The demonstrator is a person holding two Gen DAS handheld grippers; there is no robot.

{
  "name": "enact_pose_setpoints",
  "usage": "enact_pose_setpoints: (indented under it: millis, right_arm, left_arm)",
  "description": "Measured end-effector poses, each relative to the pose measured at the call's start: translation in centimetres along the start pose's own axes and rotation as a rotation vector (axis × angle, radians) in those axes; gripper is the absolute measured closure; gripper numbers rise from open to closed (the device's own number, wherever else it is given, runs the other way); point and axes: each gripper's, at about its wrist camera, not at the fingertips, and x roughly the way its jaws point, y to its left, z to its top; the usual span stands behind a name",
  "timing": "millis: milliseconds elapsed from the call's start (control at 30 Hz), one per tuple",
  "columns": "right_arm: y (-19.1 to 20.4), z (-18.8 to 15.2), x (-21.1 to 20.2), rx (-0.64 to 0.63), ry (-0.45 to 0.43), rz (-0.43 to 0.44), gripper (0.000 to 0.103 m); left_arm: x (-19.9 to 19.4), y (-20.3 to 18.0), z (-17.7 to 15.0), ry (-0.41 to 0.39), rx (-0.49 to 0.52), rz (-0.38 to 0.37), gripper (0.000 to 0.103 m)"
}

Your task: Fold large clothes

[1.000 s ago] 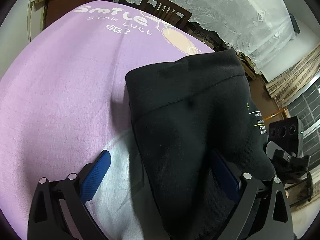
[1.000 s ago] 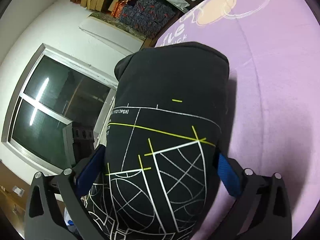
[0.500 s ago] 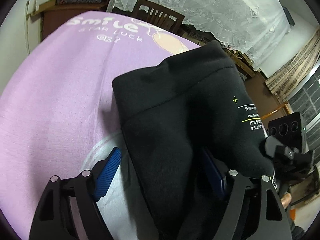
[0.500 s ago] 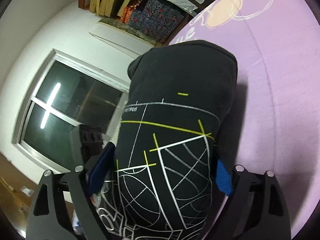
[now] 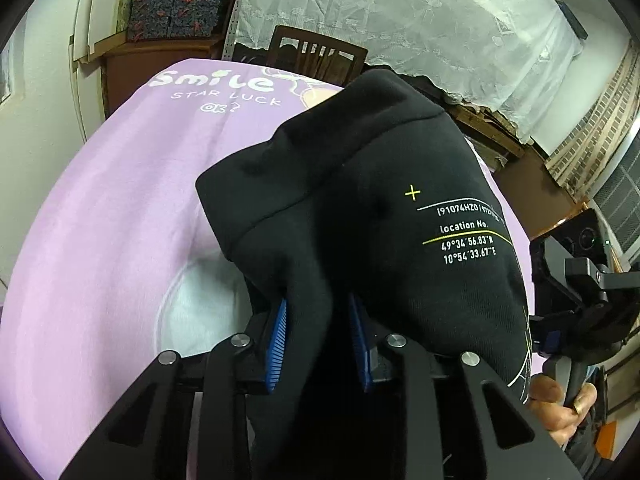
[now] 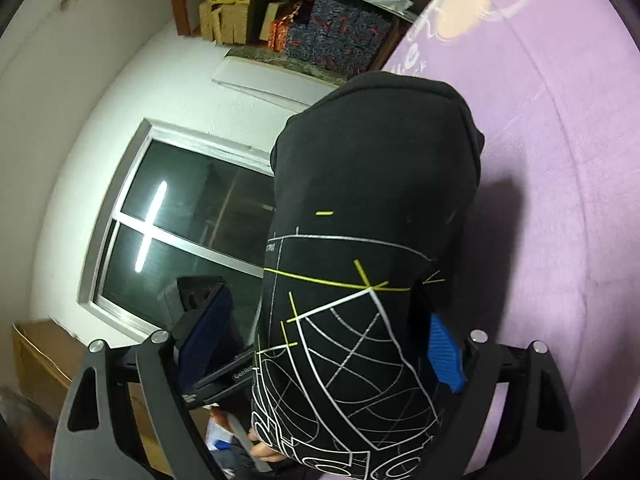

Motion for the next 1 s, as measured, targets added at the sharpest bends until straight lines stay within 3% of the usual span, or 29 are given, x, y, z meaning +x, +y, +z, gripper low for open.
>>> enact_pose_setpoints:
  millis: [133, 267, 433, 733, 933, 1000]
  right_arm:
    - [0.1, -1.3, -2.1, 0.047, -0.022, 0.036, 0.017]
    - [2.0, -3.1, -5.8, 0.009, -0.06, 0.032, 0.017]
    - [3.0, -5.2, -12.8, -0.004, -0.151, 0.027, 0.017]
    - [2.7, -10.0, -30.3, 0.008, -0.386, -0.086, 0.017]
    - [-1.5, -13.1, -38.1, 0.116, -0.456, -0.227, 0.017]
    - [-3.3, -13.5, -38.8, 0.167, -0.458, -0.26, 0.017]
  left_arm:
    - [-0.3, -1.5, -0.9, 0.022, 0.002, -0.031, 0.082]
    - [-1.0, -4.5, -1.1, 0.021, 0.046, -0.068, 0.085]
    - [-1.2, -10.9, -1.9, 0.031, 0.14, -0.12, 0.085]
    - [2.6, -26.6, -4.5, 0.11, 0.357, -0.234, 0.085]
    - [7.9, -34.0, -8.6, 0.198, 0.451, -0.256, 0.083]
    - [9.2, -35.4, -9.8, 0.2, 0.474, -0.243, 0.079]
